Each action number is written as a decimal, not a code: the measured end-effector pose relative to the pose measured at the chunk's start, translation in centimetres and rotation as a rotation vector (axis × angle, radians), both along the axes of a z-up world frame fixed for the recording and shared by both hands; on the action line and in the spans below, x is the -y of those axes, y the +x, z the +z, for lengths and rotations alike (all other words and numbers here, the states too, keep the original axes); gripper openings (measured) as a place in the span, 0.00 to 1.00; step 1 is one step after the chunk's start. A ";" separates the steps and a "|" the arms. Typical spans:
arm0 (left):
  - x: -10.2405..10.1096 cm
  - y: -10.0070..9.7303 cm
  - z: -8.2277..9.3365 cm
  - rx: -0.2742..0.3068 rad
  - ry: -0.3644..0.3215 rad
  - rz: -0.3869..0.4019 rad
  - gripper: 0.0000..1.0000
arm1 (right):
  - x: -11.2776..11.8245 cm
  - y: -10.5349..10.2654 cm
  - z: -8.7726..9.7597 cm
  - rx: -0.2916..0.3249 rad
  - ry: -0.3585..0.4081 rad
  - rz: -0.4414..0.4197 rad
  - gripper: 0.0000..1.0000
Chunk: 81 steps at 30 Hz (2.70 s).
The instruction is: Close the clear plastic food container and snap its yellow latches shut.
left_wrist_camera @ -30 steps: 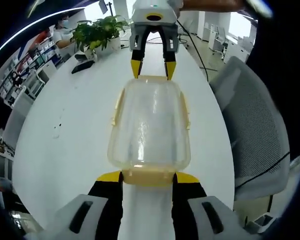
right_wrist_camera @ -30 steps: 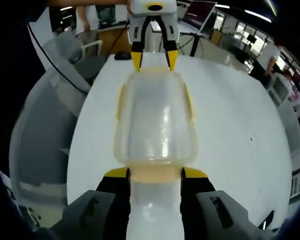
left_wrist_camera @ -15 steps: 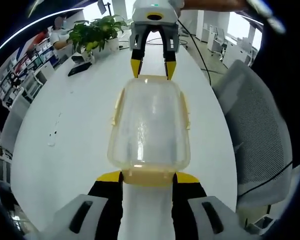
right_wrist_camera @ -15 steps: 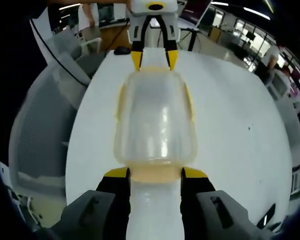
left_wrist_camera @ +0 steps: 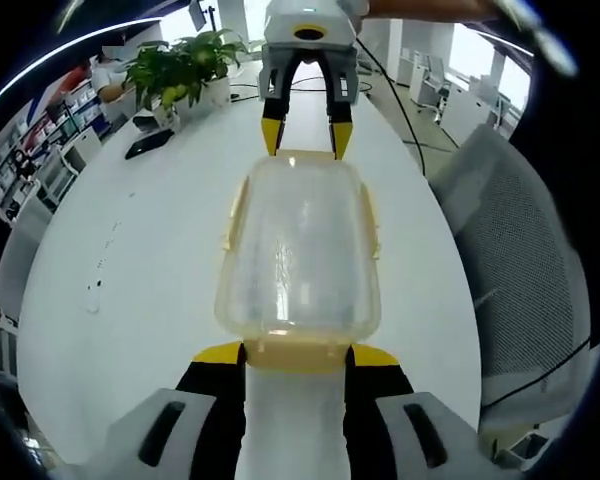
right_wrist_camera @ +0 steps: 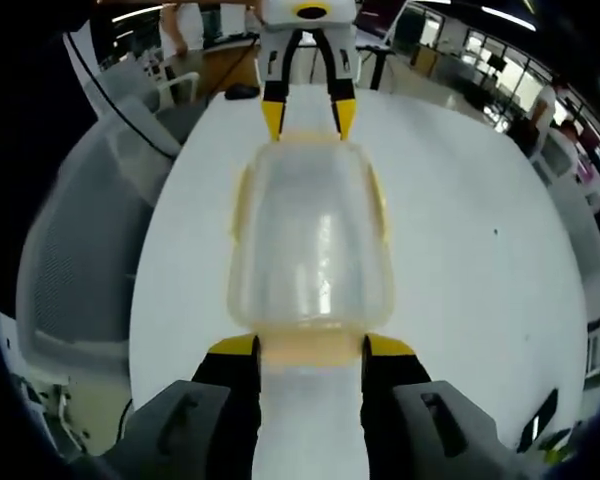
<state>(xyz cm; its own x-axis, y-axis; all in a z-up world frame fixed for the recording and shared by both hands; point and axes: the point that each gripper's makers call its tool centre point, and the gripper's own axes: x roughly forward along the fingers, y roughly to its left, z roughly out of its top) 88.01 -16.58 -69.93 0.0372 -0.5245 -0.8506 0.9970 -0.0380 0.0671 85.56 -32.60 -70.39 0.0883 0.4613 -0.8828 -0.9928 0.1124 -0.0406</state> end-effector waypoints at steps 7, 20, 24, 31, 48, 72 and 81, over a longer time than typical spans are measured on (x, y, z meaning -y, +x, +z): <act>1.1 0.2 -0.6 -0.012 0.004 -0.008 0.32 | 1.1 0.2 -0.6 -0.009 -0.017 -0.004 0.35; 2.5 0.2 -1.8 -0.040 0.004 -0.012 0.32 | 2.6 0.2 -2.2 -0.044 -0.046 0.001 0.36; 2.7 0.2 -2.1 -0.049 0.005 -0.013 0.32 | 2.8 0.3 -2.5 -0.055 -0.053 0.005 0.36; 2.7 0.1 -2.5 -0.069 0.008 -0.009 0.32 | 2.8 0.4 -2.6 -0.066 -0.044 0.007 0.36; 2.7 0.0 -3.1 -0.053 -0.013 -0.008 0.33 | 2.8 0.3 -2.9 -0.067 -0.046 0.015 0.38; 1.1 0.1 -1.0 -0.039 -0.050 0.136 0.37 | 3.9 0.3 -0.6 -0.046 0.012 -0.205 0.37; 0.4 -0.3 -0.4 -0.060 -0.078 0.264 0.37 | 3.6 0.7 0.5 -0.021 0.063 -0.321 0.35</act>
